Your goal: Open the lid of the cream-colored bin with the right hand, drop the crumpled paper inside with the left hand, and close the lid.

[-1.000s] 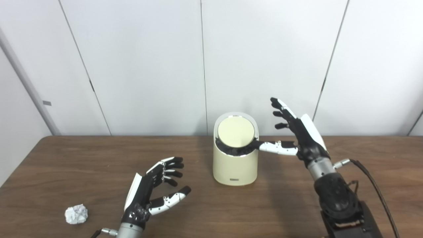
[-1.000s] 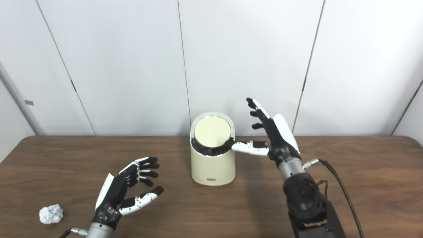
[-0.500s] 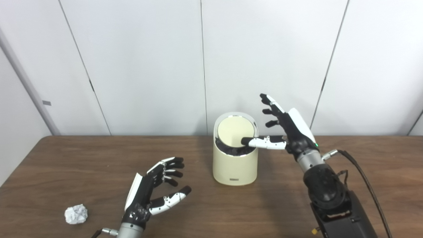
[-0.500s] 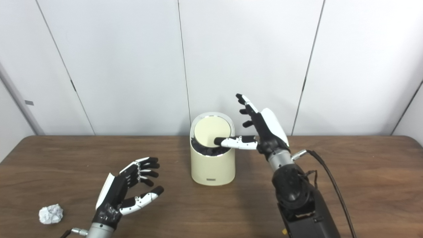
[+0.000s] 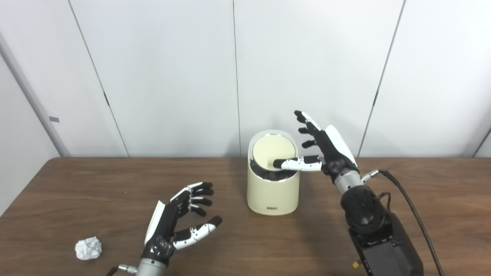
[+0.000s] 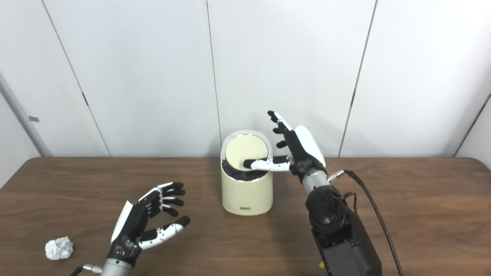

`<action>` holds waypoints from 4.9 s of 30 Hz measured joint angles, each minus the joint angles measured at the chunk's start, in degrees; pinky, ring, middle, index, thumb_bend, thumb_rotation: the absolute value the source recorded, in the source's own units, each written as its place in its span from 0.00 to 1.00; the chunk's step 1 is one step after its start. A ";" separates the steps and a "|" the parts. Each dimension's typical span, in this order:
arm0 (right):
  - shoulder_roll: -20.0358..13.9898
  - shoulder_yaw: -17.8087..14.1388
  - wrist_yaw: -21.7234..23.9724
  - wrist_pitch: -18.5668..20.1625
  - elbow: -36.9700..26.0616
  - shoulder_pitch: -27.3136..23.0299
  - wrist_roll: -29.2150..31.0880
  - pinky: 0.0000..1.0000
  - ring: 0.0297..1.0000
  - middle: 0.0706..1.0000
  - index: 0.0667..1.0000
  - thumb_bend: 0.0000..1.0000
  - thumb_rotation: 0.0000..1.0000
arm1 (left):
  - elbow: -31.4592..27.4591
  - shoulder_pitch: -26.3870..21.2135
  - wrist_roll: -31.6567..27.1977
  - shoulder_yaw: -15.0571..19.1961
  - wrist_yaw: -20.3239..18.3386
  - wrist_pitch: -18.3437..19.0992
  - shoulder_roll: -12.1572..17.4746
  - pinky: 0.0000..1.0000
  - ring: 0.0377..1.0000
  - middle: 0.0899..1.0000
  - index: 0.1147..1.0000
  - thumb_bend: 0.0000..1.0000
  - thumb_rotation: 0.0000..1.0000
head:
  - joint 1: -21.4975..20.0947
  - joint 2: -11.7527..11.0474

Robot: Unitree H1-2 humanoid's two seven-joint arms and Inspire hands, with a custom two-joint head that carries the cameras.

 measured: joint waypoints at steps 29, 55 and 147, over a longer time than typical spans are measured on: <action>-0.66 4.33 -2.48 0.31 4.48 -3.49 -5.24 0.67 0.83 0.88 0.90 0.81 0.25 | -0.49 0.34 0.19 -0.30 -0.02 0.06 -0.01 0.55 0.64 0.71 0.74 0.65 0.19 | 0.44 0.79; -4.12 9.05 1.69 2.25 -2.64 -3.96 -13.89 0.63 0.81 0.89 0.89 0.87 0.00 | -0.70 0.53 0.41 -0.20 -0.13 0.16 -0.03 0.56 0.65 0.71 0.74 0.64 0.19 | 0.53 1.23; -8.41 -6.43 2.09 -11.18 -11.34 24.39 7.34 0.40 0.80 0.93 0.92 0.90 0.51 | -1.52 0.60 8.40 -1.86 3.36 1.29 -3.75 0.51 0.64 0.73 0.75 0.70 0.14 | 31.29 -6.24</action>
